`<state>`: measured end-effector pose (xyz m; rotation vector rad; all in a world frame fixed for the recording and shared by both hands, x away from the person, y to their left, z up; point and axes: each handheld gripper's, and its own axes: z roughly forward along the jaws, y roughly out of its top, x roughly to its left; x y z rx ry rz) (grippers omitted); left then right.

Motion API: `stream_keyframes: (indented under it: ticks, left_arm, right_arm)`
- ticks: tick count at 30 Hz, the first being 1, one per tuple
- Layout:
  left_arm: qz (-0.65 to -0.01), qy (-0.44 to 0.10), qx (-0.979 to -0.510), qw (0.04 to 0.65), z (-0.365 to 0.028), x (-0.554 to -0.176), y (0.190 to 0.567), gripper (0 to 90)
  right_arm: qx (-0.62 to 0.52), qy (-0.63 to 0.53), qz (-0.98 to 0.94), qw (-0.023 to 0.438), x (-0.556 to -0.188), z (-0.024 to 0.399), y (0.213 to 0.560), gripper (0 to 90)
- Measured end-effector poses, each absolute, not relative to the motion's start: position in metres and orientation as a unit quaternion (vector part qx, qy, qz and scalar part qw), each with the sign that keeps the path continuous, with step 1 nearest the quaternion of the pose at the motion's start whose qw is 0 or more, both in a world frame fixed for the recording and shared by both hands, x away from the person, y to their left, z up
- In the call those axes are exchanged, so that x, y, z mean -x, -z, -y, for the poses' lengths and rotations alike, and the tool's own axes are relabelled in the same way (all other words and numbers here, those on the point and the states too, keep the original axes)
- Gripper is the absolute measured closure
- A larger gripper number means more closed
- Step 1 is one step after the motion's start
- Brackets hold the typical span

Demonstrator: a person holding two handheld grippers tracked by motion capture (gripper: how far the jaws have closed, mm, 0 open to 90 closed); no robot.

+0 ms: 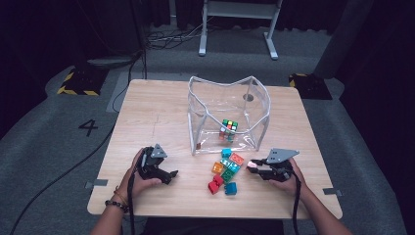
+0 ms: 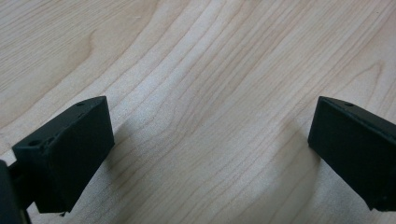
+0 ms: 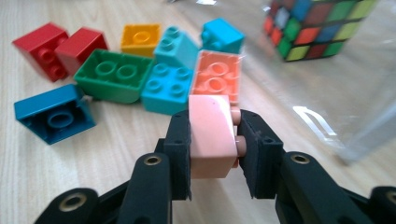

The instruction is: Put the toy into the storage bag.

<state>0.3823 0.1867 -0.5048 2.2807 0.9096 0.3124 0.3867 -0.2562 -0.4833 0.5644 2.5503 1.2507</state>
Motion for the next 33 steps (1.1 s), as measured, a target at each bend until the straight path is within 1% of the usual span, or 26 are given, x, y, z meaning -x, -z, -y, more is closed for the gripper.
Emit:
stream_keyframes:
  ticks: [12, 21, 26, 33]
  left_arm:
    - [-0.347, -0.12, -0.871, 0.327, -0.187, -0.382, 0.505, 0.4]
    - [-0.347, -0.119, -0.871, 0.327, -0.187, -0.382, 0.505, 0.4]
    - [-0.348, -0.12, -0.87, 0.327, -0.187, -0.382, 0.505, 0.4]
    - [-0.348, -0.12, -0.87, 0.328, -0.187, -0.382, 0.505, 0.4]
  right_arm:
    - [-0.238, -0.466, -0.836, 0.164, -0.396, 0.292, 0.459, 66.8]
    - [-0.261, -0.469, -0.822, 0.188, -0.404, 0.306, 0.444, 66.8]
    - [-0.276, -0.481, -0.808, 0.197, -0.415, 0.314, 0.431, 66.8]
    - [-0.289, -0.483, -0.795, 0.225, -0.436, 0.321, 0.411, 66.8]
